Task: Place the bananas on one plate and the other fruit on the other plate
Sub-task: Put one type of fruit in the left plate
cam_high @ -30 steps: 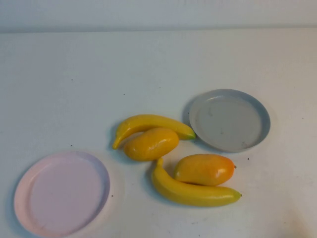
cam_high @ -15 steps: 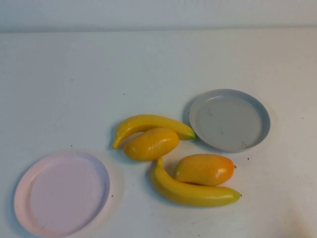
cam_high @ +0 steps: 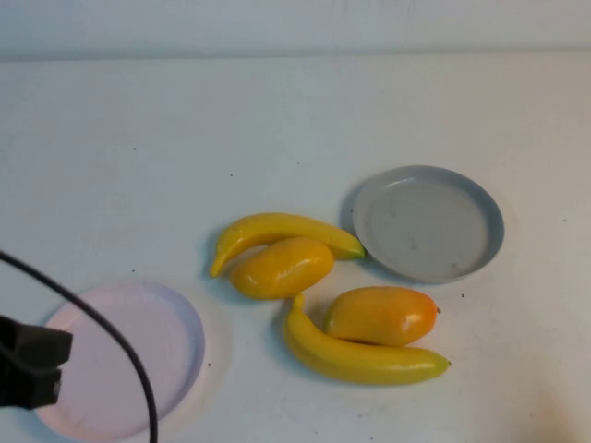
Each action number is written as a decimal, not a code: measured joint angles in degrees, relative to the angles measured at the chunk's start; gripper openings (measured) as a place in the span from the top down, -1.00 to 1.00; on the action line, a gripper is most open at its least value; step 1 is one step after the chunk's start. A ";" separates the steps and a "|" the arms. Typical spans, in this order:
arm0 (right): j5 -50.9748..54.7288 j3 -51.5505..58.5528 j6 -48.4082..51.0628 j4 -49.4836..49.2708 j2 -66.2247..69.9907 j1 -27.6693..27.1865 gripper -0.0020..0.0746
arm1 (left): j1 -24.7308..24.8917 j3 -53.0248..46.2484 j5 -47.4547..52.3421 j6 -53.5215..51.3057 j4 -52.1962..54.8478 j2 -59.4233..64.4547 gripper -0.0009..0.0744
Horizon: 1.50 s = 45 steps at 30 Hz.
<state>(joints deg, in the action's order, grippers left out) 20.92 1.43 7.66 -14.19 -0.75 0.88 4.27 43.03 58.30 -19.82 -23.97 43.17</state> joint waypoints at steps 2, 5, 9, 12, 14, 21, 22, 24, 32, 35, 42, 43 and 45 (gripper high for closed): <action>0.00 0.00 0.00 0.00 0.00 0.00 0.99 | 0.00 2.52 1.37 -3.60 -0.91 5.32 0.99; 0.00 0.00 0.00 0.00 0.00 0.00 0.99 | 1.51 6.64 1.80 -7.80 -1.02 13.76 0.99; 0.00 0.00 0.00 0.00 0.00 0.00 0.99 | 7.96 12.10 0.52 -10.00 -0.80 23.07 0.99; 0.00 0.00 0.00 0.00 0.00 0.00 0.99 | 14.97 16.77 0.02 -11.29 0.78 29.71 0.99; 0.00 0.00 0.00 0.00 0.00 0.00 0.99 | 20.25 20.45 0.02 -11.65 2.60 34.58 0.99; 0.00 0.00 0.00 0.00 0.00 0.00 0.99 | 34.22 34.14 1.75 -12.02 10.31 49.63 0.99; 0.00 0.00 0.00 0.00 0.00 0.00 0.99 | 35.70 36.40 2.42 -12.02 11.00 51.69 0.99; 0.00 0.00 0.00 0.00 0.00 0.00 0.99 | 37.83 40.44 4.00 -12.06 11.65 55.25 0.99; 0.00 0.00 0.00 0.00 0.00 0.00 0.99 | 41.06 54.17 8.81 -15.73 11.88 66.86 0.12; 0.00 0.00 0.00 0.00 0.00 0.00 0.99 | 41.05 56.29 8.73 -16.88 12.09 69.68 -0.42; 0.00 0.00 0.00 0.00 0.00 0.00 0.99 | 41.05 56.72 5.84 -27.57 12.57 73.01 -0.75; 0.00 0.00 0.00 0.00 0.00 0.00 0.99 | 41.05 56.72 5.52 -28.90 12.60 73.03 -0.76; 0.00 0.00 0.00 0.00 0.00 0.00 0.99 | 41.05 56.72 5.10 -30.32 12.60 73.17 -0.77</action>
<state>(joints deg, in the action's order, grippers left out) 20.92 1.43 7.66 -14.19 -0.75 0.88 45.32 99.75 63.40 -50.15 -11.37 116.33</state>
